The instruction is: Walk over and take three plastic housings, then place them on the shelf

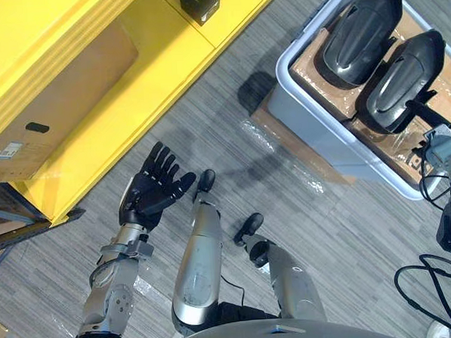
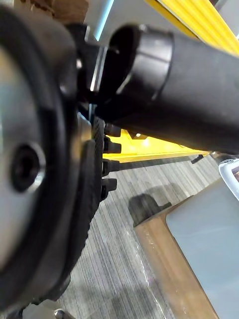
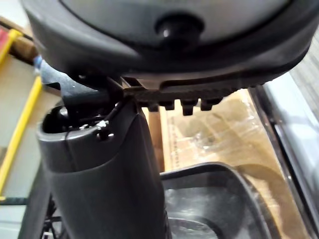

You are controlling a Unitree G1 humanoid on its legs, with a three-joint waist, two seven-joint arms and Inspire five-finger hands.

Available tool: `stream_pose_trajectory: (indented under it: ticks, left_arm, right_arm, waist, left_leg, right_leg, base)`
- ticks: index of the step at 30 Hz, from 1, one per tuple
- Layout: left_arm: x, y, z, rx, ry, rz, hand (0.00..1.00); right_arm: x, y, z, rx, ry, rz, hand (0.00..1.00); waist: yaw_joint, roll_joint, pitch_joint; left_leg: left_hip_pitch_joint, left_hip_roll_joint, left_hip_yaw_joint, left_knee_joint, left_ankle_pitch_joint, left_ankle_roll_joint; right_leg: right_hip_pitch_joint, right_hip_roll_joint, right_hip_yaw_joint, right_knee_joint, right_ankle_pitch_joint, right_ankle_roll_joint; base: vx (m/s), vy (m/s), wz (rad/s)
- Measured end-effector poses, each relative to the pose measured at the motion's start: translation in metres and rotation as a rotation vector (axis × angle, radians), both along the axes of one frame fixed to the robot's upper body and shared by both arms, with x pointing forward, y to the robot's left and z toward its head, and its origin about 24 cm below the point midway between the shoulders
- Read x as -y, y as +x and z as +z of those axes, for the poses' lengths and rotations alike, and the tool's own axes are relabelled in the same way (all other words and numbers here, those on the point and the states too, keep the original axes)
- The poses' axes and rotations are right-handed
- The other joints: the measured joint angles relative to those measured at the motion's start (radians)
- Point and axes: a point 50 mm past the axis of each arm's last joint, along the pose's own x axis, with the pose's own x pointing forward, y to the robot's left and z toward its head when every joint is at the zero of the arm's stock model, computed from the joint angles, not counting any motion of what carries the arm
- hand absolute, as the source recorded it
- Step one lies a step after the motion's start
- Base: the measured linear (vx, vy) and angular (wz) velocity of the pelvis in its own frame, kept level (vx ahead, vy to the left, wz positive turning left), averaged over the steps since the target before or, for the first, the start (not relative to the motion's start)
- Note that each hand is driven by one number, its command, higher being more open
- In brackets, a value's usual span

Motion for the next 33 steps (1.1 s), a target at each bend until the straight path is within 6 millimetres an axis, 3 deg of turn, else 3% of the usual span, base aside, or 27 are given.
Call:
stream_pose_trajectory:
  ticks: [5, 12, 18, 25, 27, 30, 33]
  left_arm:
    - [-0.001, -0.011, -0.008, -0.027, -0.013, 0.022, 1.00]
    - [-0.004, -0.019, -0.012, -0.034, -0.051, 0.044, 1.00]
    - [-0.004, -0.018, -0.009, -0.021, -0.053, 0.039, 1.00]
    - [0.001, -0.015, -0.005, 0.020, -0.044, -0.053, 1.00]
    - [0.004, -0.012, -0.005, 0.030, -0.075, -0.068, 1.00]
    - [0.012, -0.006, -0.009, 0.024, -0.093, -0.095, 1.00]
    - [0.028, -0.001, -0.018, -0.006, -0.144, -0.128, 1.00]
  right_arm:
    - [-0.005, 0.007, 0.054, 0.132, -0.243, -0.052, 1.00]
    - [-0.012, 0.000, 0.094, 0.193, -0.491, -0.146, 1.00]
    - [-0.009, 0.000, 0.077, 0.101, -0.489, -0.100, 1.00]
    - [-0.004, 0.006, 0.026, -0.152, -0.373, 0.059, 1.00]
    - [-0.004, 0.007, 0.021, -0.176, -0.337, 0.075, 1.00]
    - [-0.003, 0.009, 0.029, -0.190, -0.328, 0.091, 1.00]
    - [0.015, -0.001, 0.060, -0.188, -0.407, 0.055, 1.00]
  waist:
    - [-0.025, -0.012, -0.001]
    - [-0.054, -0.030, 0.000]
    - [-0.062, -0.035, 0.000]
    - [-0.056, -0.034, -0.001]
    - [-0.056, -0.032, -0.001]
    - [-0.054, -0.021, -0.001]
    - [-0.040, 0.012, 0.003]
  left_leg:
    - [0.026, 0.009, 0.029, -0.007, -0.001, 0.006]
    - [0.045, 0.015, 0.050, -0.019, -0.001, 0.008]
    - [0.052, 0.016, 0.059, -0.016, -0.006, 0.011]
    - [0.010, 0.017, 0.052, 0.007, -0.010, 0.014]
    - [-0.008, 0.017, 0.055, 0.025, -0.016, 0.016]
    - [-0.030, 0.022, 0.071, 0.055, -0.028, 0.017]
    - [-0.039, 0.025, 0.101, 0.058, -0.030, 0.024]
  right_leg:
    - [0.009, -0.001, 0.025, 0.001, 0.002, 0.001]
    - [0.015, -0.002, 0.042, -0.001, 0.006, 0.001]
    - [0.019, -0.003, 0.052, -0.001, 0.007, 0.002]
    - [-0.001, 0.004, 0.047, -0.022, 0.021, 0.007]
    - [-0.015, 0.005, 0.051, -0.022, 0.028, 0.006]
    - [-0.033, 0.006, 0.069, -0.022, 0.035, 0.010]
    - [-0.056, 0.001, 0.099, -0.026, 0.048, 0.017]
  base:
    - [0.02, 0.017, -0.14]
    - [0.04, -0.002, -0.07]
    - [0.02, 0.004, -0.04]
    - [0.00, 0.004, 0.00]
    - [0.03, 0.044, -0.09]
    - [0.03, 0.054, -0.21]
    - [0.01, 0.059, -0.29]
